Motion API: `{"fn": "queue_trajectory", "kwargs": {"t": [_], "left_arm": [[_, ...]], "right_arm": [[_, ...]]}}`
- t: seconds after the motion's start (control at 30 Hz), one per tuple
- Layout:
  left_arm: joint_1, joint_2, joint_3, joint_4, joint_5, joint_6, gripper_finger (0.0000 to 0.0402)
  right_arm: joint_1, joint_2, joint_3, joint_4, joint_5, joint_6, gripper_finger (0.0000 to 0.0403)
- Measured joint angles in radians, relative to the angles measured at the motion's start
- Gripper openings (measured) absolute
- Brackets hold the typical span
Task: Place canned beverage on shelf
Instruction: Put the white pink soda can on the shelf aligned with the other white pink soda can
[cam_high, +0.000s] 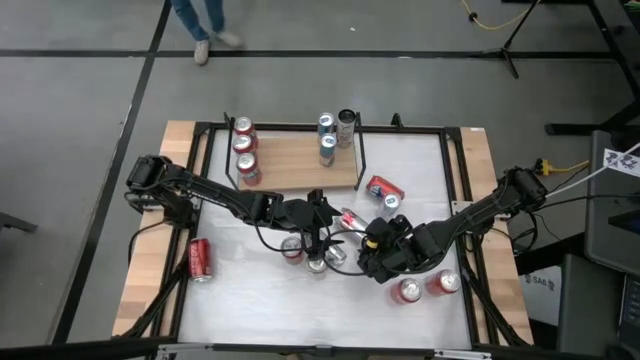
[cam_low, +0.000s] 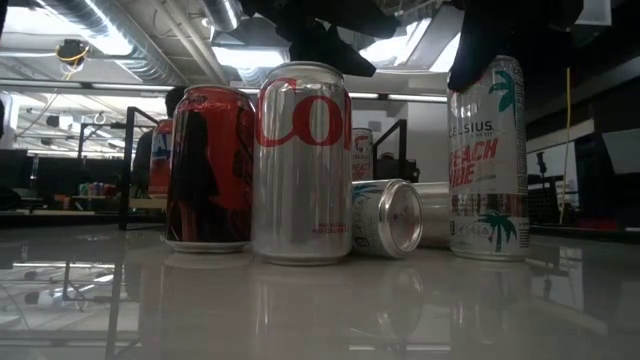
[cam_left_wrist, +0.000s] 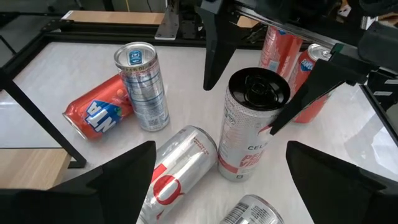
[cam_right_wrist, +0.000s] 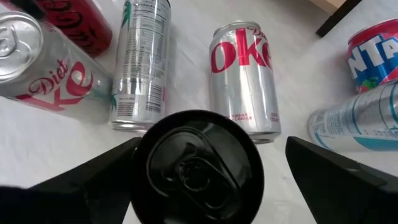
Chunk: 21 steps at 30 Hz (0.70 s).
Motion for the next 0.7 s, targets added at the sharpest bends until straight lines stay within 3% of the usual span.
{"fn": "queue_trajectory", "kwargs": {"t": [0.3,0.7], "left_arm": [[0.000,0.000,0.000,0.000,0.000,0.000,0.0352],[0.000,0.000,0.000,0.000,0.000,0.001,0.0352]], "right_arm": [[0.000,0.000,-0.005,0.012,0.000,0.000,0.0375],[0.000,0.000,-0.005,0.014,-0.034,-0.002,0.0287]]}}
